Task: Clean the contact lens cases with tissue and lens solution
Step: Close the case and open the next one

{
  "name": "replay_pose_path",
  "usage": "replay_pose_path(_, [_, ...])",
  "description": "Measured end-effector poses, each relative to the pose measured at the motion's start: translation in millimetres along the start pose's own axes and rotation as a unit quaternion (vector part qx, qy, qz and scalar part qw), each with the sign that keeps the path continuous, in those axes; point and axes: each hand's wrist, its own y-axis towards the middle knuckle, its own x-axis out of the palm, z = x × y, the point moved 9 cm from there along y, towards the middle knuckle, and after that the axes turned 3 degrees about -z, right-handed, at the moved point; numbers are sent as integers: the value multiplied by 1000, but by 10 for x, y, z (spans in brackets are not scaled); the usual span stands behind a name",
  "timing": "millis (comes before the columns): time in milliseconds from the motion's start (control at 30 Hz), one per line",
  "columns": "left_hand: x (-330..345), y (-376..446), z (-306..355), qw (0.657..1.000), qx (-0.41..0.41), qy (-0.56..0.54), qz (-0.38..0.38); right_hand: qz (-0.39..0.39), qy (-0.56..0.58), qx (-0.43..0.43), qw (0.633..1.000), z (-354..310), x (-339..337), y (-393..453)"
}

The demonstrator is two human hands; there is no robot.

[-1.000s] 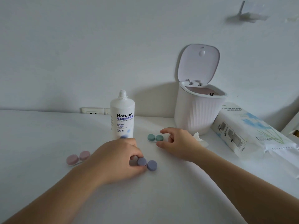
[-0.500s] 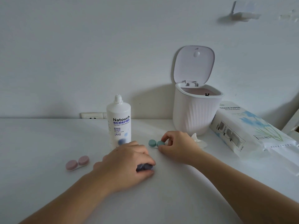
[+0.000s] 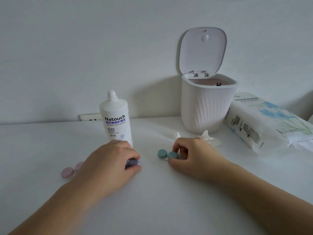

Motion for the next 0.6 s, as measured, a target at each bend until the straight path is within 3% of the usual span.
replay_pose_path(233, [-32, -29, -47, 999, -32, 12, 12, -41, 85, -13, 995, 37, 39, -67])
replay_pose_path(433, [23, -67, 246, 982, 42, -185, -2, -57, 114, -87, 988, -181, 3, -132])
replay_pose_path(600, [180, -38, 310, 982, 34, -183, -40, -78, 104, -116, 985, -305, 3, -197])
